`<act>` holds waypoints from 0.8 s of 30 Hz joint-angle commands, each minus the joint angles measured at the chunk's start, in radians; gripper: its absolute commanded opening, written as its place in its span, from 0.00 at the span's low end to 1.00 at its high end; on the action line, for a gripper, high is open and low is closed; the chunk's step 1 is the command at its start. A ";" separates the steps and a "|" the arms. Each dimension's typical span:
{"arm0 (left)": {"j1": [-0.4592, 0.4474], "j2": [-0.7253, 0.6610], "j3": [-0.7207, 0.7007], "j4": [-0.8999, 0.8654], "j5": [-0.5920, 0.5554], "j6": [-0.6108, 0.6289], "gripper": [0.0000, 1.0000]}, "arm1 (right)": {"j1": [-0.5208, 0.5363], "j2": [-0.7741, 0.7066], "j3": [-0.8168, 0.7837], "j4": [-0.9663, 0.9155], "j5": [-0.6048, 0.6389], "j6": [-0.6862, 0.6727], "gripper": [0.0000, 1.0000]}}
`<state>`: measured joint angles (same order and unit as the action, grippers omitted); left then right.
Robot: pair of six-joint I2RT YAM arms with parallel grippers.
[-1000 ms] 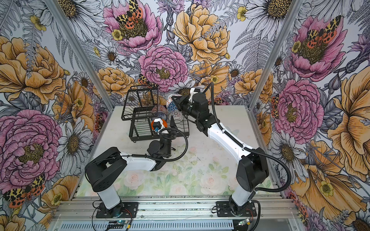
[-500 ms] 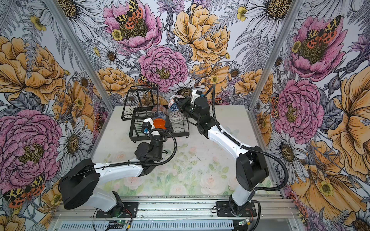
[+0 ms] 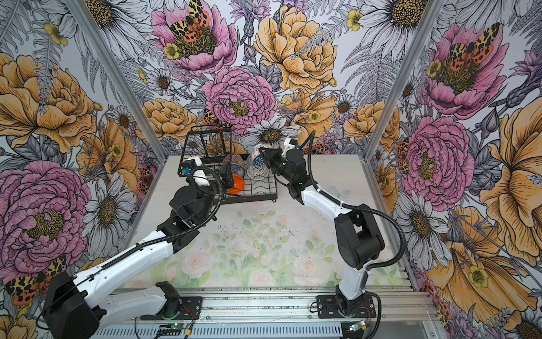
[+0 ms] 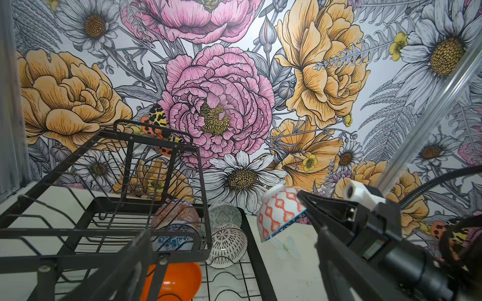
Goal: Load bowls into a dish rack
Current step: Place the bowl in the dish rack.
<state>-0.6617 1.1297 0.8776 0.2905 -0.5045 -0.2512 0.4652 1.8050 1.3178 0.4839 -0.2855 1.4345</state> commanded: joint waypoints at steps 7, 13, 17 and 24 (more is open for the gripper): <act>0.117 0.063 0.245 -0.426 0.355 -0.182 0.99 | 0.012 0.077 -0.032 0.168 0.005 0.056 0.00; 0.198 0.103 0.355 -0.593 0.493 -0.159 0.99 | 0.022 0.136 -0.052 0.229 0.021 0.098 0.00; 0.242 0.107 0.366 -0.611 0.537 -0.149 0.98 | 0.024 0.172 -0.054 0.255 0.025 0.120 0.00; 0.282 0.143 0.337 -0.576 0.645 -0.179 0.99 | 0.038 0.198 -0.059 0.251 0.049 0.122 0.00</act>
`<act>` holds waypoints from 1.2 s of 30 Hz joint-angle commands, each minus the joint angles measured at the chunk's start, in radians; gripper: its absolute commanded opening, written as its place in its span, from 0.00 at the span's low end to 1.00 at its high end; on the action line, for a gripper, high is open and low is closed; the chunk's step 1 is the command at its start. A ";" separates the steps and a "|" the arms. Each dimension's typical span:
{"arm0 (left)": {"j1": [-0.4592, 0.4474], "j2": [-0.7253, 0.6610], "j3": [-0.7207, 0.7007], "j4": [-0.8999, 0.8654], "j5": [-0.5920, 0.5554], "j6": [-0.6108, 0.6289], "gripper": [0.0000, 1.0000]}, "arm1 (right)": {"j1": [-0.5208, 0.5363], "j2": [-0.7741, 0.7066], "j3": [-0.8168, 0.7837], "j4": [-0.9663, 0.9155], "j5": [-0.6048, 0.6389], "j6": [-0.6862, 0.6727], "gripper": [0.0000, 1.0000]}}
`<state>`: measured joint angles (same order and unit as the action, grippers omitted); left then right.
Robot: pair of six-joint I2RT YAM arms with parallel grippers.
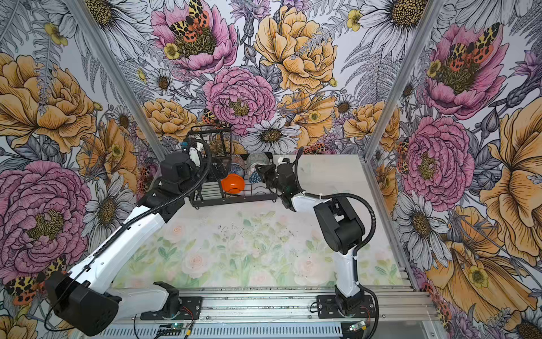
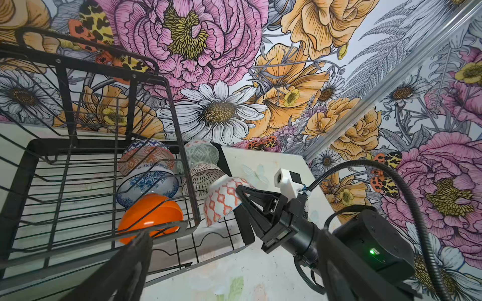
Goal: Load bowls into a dish rack
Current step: Place the bowl in the dish rack.
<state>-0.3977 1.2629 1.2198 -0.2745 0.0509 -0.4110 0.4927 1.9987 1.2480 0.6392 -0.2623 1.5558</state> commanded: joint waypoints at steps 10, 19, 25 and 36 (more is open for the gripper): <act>0.024 -0.012 -0.021 -0.012 0.074 -0.002 0.99 | 0.035 0.078 0.031 0.105 0.070 0.025 0.00; 0.026 -0.005 -0.024 -0.012 0.077 -0.006 0.99 | 0.033 0.133 0.087 0.086 0.063 0.032 0.00; 0.029 -0.007 -0.026 -0.012 0.069 -0.003 0.99 | 0.030 0.159 0.116 0.086 0.079 0.031 0.00; 0.034 -0.005 -0.027 -0.012 0.075 -0.004 0.99 | 0.030 0.191 0.125 0.073 0.103 0.033 0.00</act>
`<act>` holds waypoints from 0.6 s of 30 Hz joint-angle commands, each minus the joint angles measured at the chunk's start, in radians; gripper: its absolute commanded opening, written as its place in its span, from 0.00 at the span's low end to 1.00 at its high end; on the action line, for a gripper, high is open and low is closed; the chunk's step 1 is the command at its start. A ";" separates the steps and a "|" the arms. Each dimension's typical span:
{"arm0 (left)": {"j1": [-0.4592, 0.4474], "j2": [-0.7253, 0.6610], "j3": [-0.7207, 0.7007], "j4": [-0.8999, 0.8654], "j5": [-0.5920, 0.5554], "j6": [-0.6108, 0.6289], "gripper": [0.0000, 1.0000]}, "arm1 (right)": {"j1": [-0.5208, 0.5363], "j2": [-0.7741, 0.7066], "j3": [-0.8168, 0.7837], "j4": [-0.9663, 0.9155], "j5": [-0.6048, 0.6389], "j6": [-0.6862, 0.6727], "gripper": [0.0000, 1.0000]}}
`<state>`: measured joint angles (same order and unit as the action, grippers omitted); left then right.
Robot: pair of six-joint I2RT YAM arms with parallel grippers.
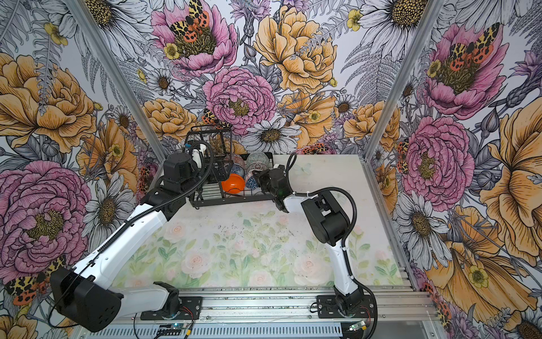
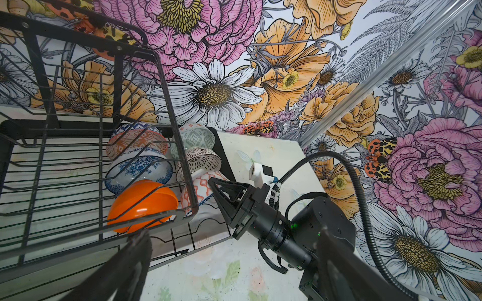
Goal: Load bowls into a dish rack
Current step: Place the bowl in the dish rack.
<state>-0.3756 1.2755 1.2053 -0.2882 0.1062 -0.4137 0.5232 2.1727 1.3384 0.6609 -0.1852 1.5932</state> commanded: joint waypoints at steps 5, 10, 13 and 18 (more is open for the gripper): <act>0.012 -0.014 -0.012 0.003 0.026 -0.004 0.99 | 0.004 0.032 0.025 0.057 0.044 0.011 0.00; 0.013 -0.012 -0.012 0.002 0.026 -0.006 0.99 | 0.005 0.038 0.019 0.045 0.058 0.024 0.00; 0.014 -0.010 -0.011 0.001 0.031 -0.010 0.99 | 0.007 0.041 0.002 0.053 0.085 0.048 0.00; 0.014 -0.013 -0.012 0.001 0.030 -0.009 0.99 | 0.014 0.039 -0.016 0.043 0.097 0.083 0.00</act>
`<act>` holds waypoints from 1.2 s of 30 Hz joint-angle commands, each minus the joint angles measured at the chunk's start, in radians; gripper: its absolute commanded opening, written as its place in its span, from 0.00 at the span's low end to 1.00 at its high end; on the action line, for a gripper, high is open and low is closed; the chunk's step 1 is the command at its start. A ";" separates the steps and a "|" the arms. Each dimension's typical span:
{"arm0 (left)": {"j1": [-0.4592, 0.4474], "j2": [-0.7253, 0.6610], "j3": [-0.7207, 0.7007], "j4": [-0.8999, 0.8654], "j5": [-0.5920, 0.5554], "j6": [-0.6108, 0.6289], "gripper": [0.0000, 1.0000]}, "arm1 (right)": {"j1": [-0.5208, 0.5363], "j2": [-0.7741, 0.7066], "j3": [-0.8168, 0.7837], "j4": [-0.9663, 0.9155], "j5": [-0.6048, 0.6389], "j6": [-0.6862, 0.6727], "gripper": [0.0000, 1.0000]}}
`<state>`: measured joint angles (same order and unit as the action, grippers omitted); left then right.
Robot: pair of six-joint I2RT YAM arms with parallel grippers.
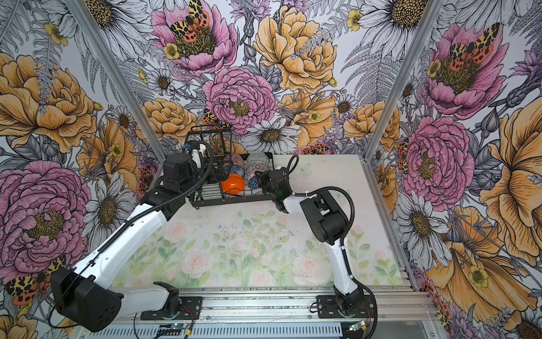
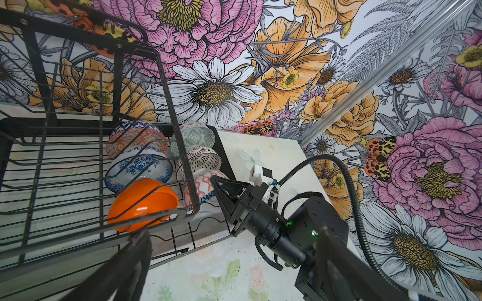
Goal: Load bowls into a dish rack
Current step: Place the bowl in the dish rack.
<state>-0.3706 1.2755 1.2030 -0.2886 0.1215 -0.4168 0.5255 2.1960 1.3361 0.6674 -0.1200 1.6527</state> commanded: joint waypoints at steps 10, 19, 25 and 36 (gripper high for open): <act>0.009 -0.021 -0.010 0.002 0.019 -0.009 0.99 | 0.045 -0.006 -0.039 -0.017 0.059 0.080 0.00; 0.008 -0.023 -0.012 0.003 0.021 -0.010 0.99 | 0.060 -0.021 -0.035 -0.056 0.051 0.105 0.00; 0.008 -0.024 -0.012 0.002 0.024 -0.013 0.99 | 0.061 -0.040 -0.037 -0.095 0.030 0.102 0.00; 0.007 -0.030 -0.014 0.003 0.021 -0.016 0.99 | 0.064 -0.029 0.010 -0.159 -0.028 0.099 0.00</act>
<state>-0.3706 1.2755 1.2018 -0.2886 0.1249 -0.4206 0.5529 2.1750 1.3293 0.6052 -0.0341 1.7374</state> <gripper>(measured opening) 0.986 0.067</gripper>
